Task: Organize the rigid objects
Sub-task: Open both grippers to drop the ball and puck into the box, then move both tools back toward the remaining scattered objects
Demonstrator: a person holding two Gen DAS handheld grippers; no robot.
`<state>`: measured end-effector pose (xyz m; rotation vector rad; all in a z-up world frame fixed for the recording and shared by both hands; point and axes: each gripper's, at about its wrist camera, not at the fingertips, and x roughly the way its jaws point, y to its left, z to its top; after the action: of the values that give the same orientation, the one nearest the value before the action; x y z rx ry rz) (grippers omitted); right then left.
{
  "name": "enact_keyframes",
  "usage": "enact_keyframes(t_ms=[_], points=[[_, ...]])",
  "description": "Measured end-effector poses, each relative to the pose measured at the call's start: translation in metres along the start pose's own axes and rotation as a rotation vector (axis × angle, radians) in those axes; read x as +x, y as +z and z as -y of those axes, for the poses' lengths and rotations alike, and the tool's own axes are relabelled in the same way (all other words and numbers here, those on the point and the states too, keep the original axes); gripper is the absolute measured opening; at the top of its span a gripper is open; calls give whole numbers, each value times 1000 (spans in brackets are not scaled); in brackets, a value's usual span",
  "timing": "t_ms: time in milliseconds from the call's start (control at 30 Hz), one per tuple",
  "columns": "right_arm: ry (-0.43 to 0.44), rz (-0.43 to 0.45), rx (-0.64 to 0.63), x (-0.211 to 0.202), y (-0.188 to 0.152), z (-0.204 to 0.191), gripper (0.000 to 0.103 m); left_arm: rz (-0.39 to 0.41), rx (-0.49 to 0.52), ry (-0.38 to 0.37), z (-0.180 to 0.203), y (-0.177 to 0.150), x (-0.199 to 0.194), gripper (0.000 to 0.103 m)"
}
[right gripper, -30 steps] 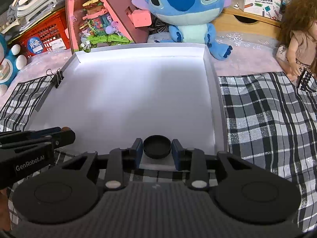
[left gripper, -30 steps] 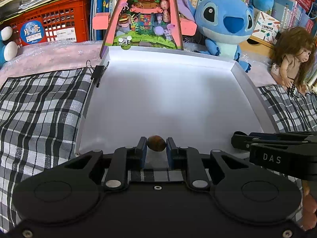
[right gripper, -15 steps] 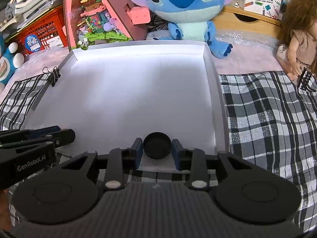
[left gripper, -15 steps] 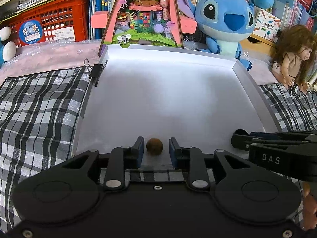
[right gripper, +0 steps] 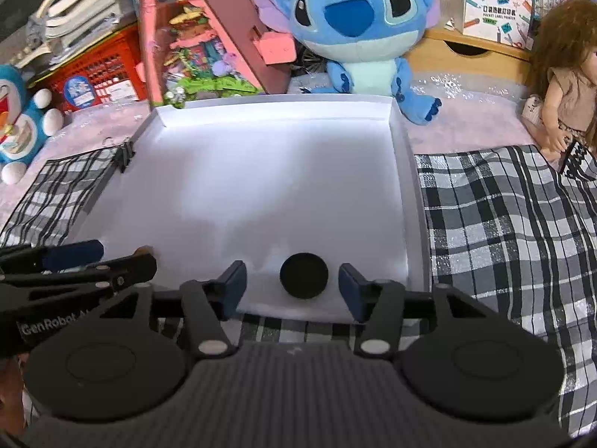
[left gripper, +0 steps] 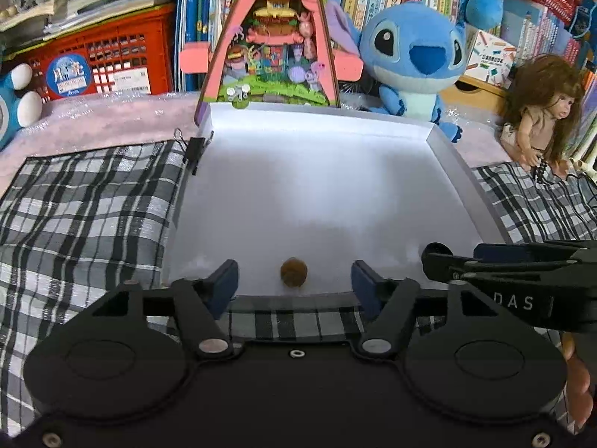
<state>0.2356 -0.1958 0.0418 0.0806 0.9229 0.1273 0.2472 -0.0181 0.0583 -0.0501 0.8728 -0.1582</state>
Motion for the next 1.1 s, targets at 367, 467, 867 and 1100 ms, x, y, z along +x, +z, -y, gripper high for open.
enact_keyframes(t_ms=[367,467,867,1100], points=[[22,105,-36,-38,-21,4,87,93,58,-13,3,-25,-45,84],[35,135,-36,-50,-28,6,89,114,69,-22,5,-34,-56,86],[59,242,-65,-82,-71,8,97,156,89,-86,12,-73,-90,90],[75,294,-84,-97,-98,12,101,187,85,-102,10,-99,-107,92]])
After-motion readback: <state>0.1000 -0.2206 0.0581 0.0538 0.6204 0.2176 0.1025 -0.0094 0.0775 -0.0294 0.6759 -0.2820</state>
